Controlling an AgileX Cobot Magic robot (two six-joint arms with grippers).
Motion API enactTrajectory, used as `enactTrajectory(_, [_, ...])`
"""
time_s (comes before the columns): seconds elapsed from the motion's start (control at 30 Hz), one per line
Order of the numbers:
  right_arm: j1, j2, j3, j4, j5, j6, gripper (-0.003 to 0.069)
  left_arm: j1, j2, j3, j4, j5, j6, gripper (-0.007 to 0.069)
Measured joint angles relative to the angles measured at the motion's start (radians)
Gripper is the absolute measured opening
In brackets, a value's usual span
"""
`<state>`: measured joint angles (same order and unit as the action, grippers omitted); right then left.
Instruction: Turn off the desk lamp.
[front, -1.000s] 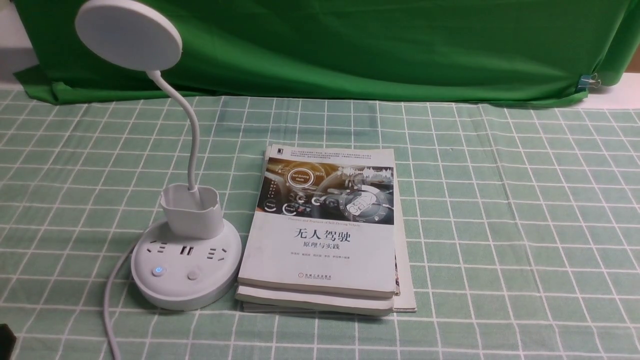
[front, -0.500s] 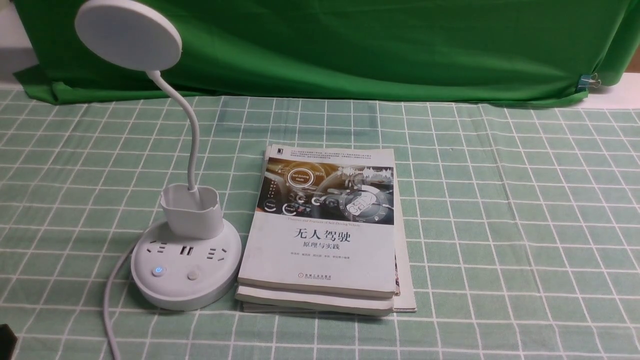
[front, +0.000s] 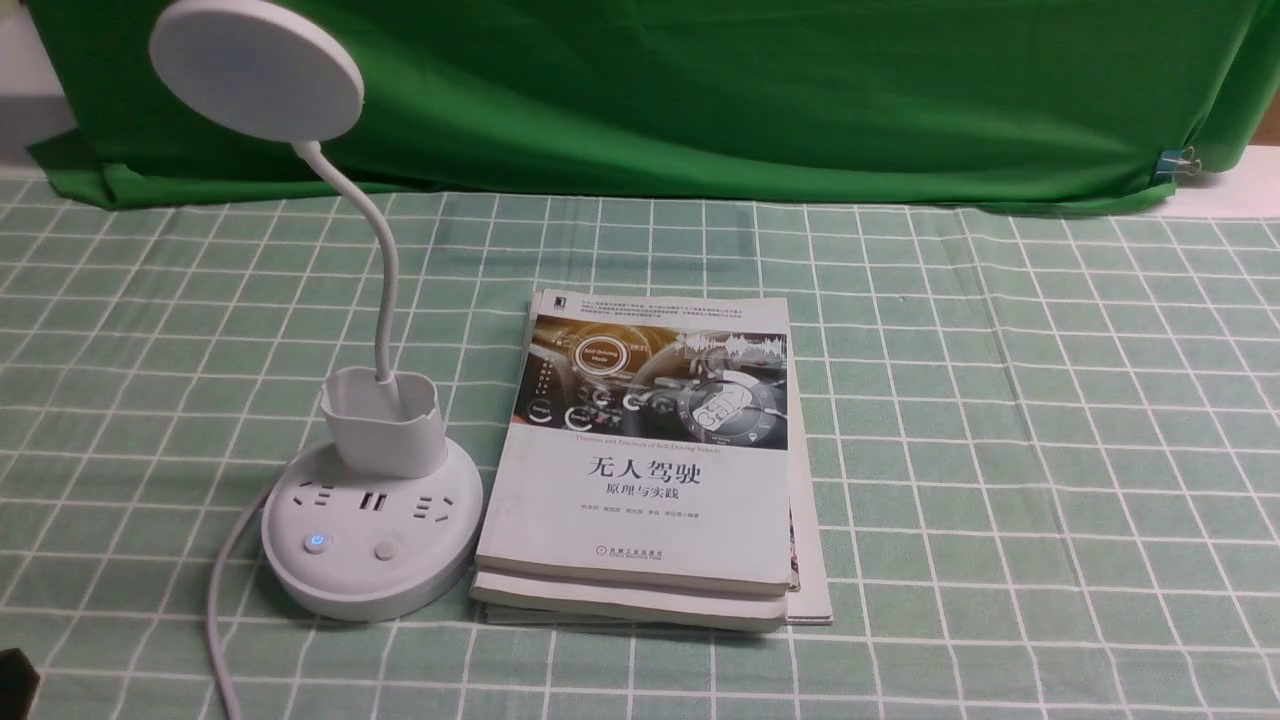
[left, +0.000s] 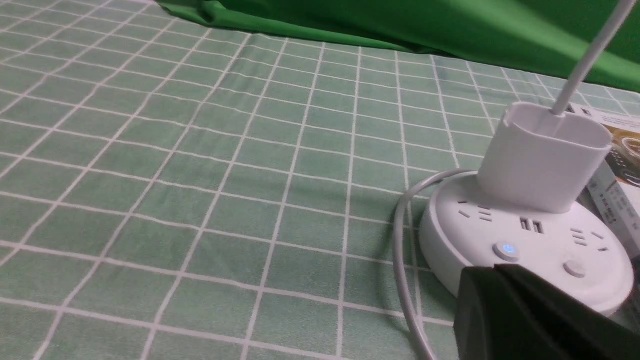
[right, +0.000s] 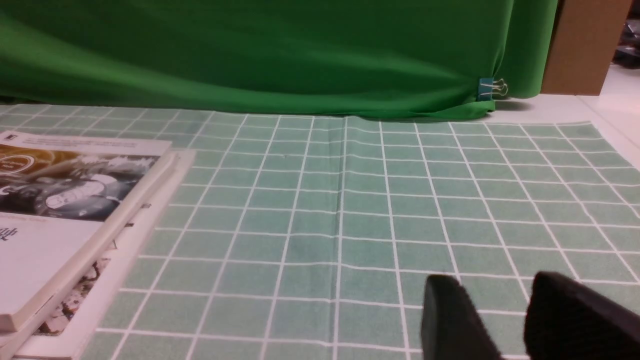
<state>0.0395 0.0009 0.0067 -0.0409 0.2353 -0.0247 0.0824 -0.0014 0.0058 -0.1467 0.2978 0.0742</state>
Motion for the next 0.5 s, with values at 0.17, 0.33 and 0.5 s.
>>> enactTrajectory(0.17, [0.000,0.000,0.000,0.000,0.000,0.000,0.0242,-0.013,0.000,0.000,0.000,0.000,0.000,0.0001])
enactTrajectory(0.33, [0.000,0.000,0.000,0.000,0.000,0.000,0.0242,-0.013,0.000,0.000,0.000,0.000,0.000,0.0001])
enactTrajectory(0.5, [0.000,0.000,0.000,0.000,0.000,0.000,0.0242,-0.013,0.000,0.000,0.000,0.000,0.000,0.0001])
